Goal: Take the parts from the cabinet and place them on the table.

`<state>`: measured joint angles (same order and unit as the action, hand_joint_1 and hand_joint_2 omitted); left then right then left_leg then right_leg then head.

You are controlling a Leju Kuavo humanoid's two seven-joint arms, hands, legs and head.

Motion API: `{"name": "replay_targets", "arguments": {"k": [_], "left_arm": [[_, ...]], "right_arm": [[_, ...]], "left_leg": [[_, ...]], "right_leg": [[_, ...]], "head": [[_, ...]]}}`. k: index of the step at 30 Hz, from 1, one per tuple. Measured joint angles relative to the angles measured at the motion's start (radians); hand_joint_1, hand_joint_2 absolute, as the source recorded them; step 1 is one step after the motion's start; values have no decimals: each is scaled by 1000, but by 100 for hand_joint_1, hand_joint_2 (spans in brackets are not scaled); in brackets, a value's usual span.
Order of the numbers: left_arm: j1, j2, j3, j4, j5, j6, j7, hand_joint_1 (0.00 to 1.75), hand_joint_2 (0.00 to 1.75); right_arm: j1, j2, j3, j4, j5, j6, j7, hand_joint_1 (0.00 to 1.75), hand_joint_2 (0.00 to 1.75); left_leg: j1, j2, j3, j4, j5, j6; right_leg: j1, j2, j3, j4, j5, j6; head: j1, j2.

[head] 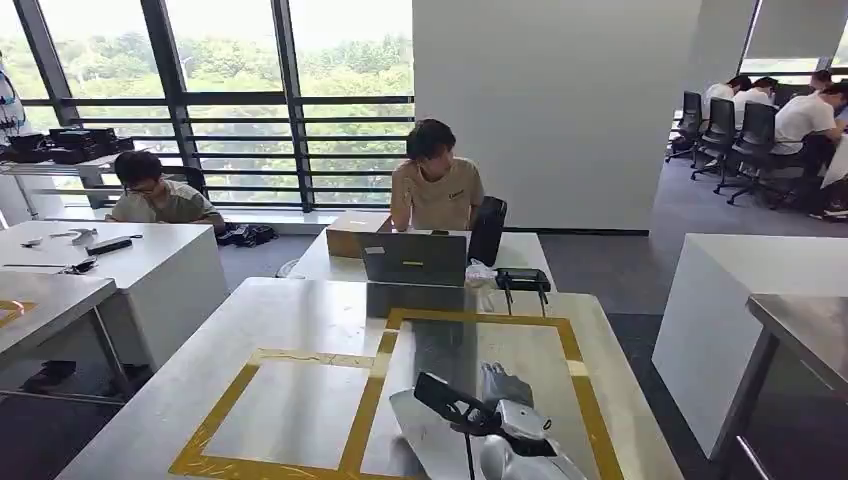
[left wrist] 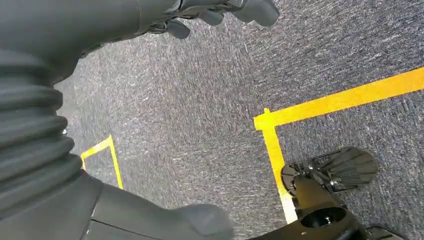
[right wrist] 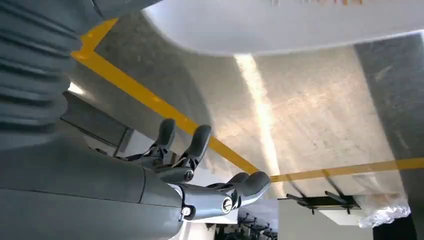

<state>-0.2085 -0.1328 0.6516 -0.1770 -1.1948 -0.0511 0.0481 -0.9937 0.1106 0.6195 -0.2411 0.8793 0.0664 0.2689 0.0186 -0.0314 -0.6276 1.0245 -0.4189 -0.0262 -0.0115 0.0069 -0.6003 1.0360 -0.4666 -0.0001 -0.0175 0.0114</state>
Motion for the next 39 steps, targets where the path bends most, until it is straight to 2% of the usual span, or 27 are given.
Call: {"name": "replay_targets", "arguments": {"k": [4,6,9,11,12,13,14,15,17,18,19,20,21,23,24,25,28,29,30,31,33,34,35,36,37,38,39], "left_arm": [[0,0,0,0,1,6,6,0,0],[-1,1,0,0,1,11,8,0,0],[-2,2,0,0,0,33,22,0,0],[-3,2,0,0,-2,47,28,0,0],[-4,2,0,0,-3,50,30,0,0],[-4,0,0,0,-5,52,30,0,0],[-5,-3,0,0,-7,53,30,0,0],[-6,-3,0,0,-8,55,33,0,0],[-8,-3,0,0,-8,59,39,0,0],[-8,-3,0,0,-10,60,42,0,0],[-8,-3,0,0,-11,61,43,0,0],[-8,-3,0,0,-11,63,45,0,0],[-8,-2,0,0,-11,64,45,0,0],[-8,-2,2,0,-10,65,43,0,0],[-8,1,2,-1,-9,65,43,0,0],[-8,3,2,-1,-9,66,43,0,0],[-6,4,3,-1,-8,66,42,0,0],[-5,5,3,0,-8,66,42,0,0],[-5,6,3,0,-8,66,42,0,0],[-7,6,3,0,-8,66,42,0,0],[-9,6,3,0,-8,66,41,0,0],[-8,6,3,0,-8,66,42,0,0],[-8,6,3,0,-8,68,42,0,0],[-8,7,3,0,-8,69,42,0,0],[-8,7,3,-1,-8,72,41,0,0],[-8,8,3,-1,-8,75,41,0,0],[-9,10,6,-2,2,81,39,0,0]], "right_arm": [[0,-5,0,0,0,-7,-10,0,0],[-1,-5,0,0,-3,-37,-49,0,0],[-12,-2,-6,-11,-27,-123,-163,0,0],[-44,7,-24,-24,-41,-159,-222,0,0],[-61,11,-31,-29,-44,-160,-226,0,0],[-73,12,-35,-34,-48,-169,-240,0,0],[-78,12,-43,-43,-56,-189,-268,0,0],[-86,13,-53,-54,-67,-215,-302,0,0],[-105,16,-77,-82,-96,-268,-372,0,0],[-108,18,-93,-109,-112,-291,-403,0,0],[-108,18,-105,-134,-124,-307,-420,0,0],[-106,18,-117,-169,-136,-319,-430,0,0],[-99,16,-129,-222,-147,-331,-437,0,0],[-88,3,-151,-355,-164,-337,-430,0,0],[-87,-1,-161,-416,-169,-335,-425,0,0],[-84,-2,-166,-451,-169,-330,-421,0,0],[-69,-11,-184,-536,-172,-324,-418,0,0],[-66,-11,-186,-556,-172,-324,-419,0,0],[-65,-11,-188,-572,-172,-323,-418,0,0],[-64,-11,-191,-584,-172,-323,-419,0,0],[-59,-13,-199,-603,-176,-324,-419,0,0],[-54,-13,-199,-608,-178,-332,-423,0,0],[-46,-14,-200,-619,-182,-351,-440,0,0],[-38,-14,-203,-632,-188,-371,-456,0,0],[-30,-19,-206,-659,-201,-391,-466,0,0],[-19,-29,-208,-696,-215,-403,-472,0,0],[-4,-45,-211,-753,-230,-419,-478,0,0]], "left_leg": [[0,0,-1,2,-1,1],[-2,0,-3,6,-3,6],[-2,0,-7,10,-6,11],[-5,0,-9,14,-8,16],[-6,-1,-8,15,-3,19],[-5,0,-6,7,3,23],[12,3,0,-11,14,28],[10,4,0,-19,20,32],[10,8,-7,-18,24,37],[10,9,-10,-16,25,37],[11,10,-13,-14,27,35],[13,9,-17,-12,28,32],[16,8,-22,-9,30,29],[23,6,-37,5,35,19],[23,5,-45,10,38,10],[22,1,-46,8,43,0],[21,-5,-49,-5,64,-29],[24,-1,-60,-6,64,-35],[23,13,-67,15,29,-32],[22,21,-85,69,-27,-31],[18,25,-128,227,-131,-32],[16,25,-142,294,-156,-32],[15,25,-139,327,-155,-29],[12,25,-114,316,-133,-23],[8,25,-70,266,-100,-15],[3,25,-5,184,-76,-4],[-4,28,64,87,-89,9]], "right_leg": [[-1,0,0,-1,1,1],[-4,0,0,-1,2,4],[-4,0,-1,-1,1,6],[-6,0,-1,-2,2,12],[-7,0,2,-5,6,17],[-5,0,4,-9,9,22],[-5,0,3,-7,0,23],[0,-2,-6,17,-28,25],[-4,-2,-65,163,-121,32],[-6,-2,-94,239,-154,36],[-7,-2,-110,291,-166,40],[-10,-2,-104,290,-154,42],[-14,-2,-78,247,-124,46],[-25,-2,29,55,-45,56],[-26,0,51,-1,-64,58],[-15,15,43,21,-34,43],[-9,13,29,18,-33,12],[-19,9,22,9,-20,-5],[-17,5,14,8,-10,-13],[-15,5,3,8,-2,-21],[-8,0,-20,8,18,-28],[-3,-1,-34,9,28,-30],[1,-2,-46,9,38,-31],[5,-3,-60,9,48,-31],[9,-4,-72,10,59,-30],[11,-5,-82,10,68,-28],[12,-10,-86,12,76,-26]], "head": [[0,0],[0,0],[0,0],[0,0],[0,0],[0,0],[0,0],[1,0],[1,0],[1,0],[1,0],[1,0],[1,0],[1,0],[1,0],[1,0],[1,0],[1,0],[1,0],[-1,0],[-1,0],[-1,0],[-1,0],[-1,0],[-1,0],[-1,0],[0,0]]}}
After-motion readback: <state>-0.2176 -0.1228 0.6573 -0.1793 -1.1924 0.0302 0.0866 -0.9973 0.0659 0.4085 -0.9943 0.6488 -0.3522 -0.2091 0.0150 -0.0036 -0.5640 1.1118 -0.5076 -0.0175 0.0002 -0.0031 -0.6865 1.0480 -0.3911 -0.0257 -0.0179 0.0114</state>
